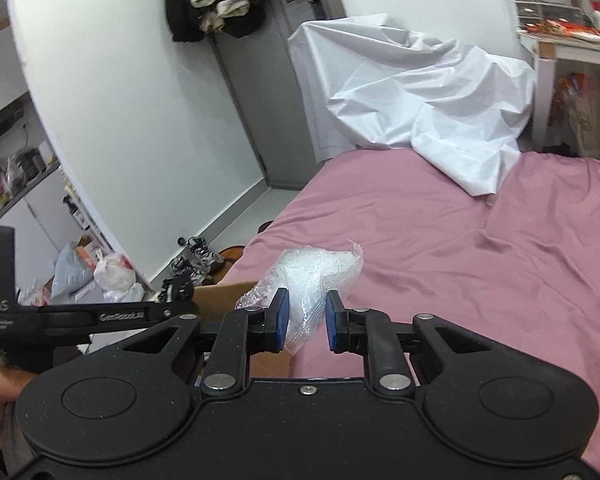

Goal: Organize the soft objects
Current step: 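Carry the black plush and clear bag over the cardboard box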

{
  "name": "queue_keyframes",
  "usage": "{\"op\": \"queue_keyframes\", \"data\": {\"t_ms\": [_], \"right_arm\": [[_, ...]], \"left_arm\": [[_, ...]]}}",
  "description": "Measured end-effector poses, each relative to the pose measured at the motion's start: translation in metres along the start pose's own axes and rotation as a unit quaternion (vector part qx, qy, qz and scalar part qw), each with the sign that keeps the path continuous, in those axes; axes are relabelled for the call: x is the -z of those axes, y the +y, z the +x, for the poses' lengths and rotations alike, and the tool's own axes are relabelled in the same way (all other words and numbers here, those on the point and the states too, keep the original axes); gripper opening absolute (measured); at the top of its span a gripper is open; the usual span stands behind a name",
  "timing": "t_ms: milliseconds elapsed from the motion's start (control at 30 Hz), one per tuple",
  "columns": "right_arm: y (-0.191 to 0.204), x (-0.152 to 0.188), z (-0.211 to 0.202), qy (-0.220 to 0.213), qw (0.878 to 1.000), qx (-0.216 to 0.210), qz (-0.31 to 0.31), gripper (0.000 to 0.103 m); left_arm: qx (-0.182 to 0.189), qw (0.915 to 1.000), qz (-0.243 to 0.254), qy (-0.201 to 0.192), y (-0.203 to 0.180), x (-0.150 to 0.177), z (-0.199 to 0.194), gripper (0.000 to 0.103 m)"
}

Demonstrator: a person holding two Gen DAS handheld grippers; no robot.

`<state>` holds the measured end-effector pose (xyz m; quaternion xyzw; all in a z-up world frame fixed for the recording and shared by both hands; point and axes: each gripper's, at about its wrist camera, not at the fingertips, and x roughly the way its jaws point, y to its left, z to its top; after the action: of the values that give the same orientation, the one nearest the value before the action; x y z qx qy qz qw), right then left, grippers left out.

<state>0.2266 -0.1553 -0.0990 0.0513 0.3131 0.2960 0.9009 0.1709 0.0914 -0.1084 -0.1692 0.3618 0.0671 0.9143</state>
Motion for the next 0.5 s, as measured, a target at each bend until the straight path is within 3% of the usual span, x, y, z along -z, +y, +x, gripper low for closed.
{"op": "queue_keyframes", "data": {"t_ms": [67,300,500], "right_arm": [[0.007,-0.002,0.003,0.004,1.0,-0.001,-0.012,0.019],[0.029,-0.007,0.019,0.011,0.999,-0.019,-0.032,0.019],[0.043,-0.008,0.034,0.018,0.999,-0.032,-0.035,0.019]], "left_arm": [[0.006,1.0,-0.007,0.001,0.004,-0.001,0.002,0.028],[0.01,0.9999,-0.008,-0.012,0.012,0.001,0.001,0.047],[-0.001,0.9996,-0.017,-0.023,0.027,0.0,-0.007,0.048]]}}
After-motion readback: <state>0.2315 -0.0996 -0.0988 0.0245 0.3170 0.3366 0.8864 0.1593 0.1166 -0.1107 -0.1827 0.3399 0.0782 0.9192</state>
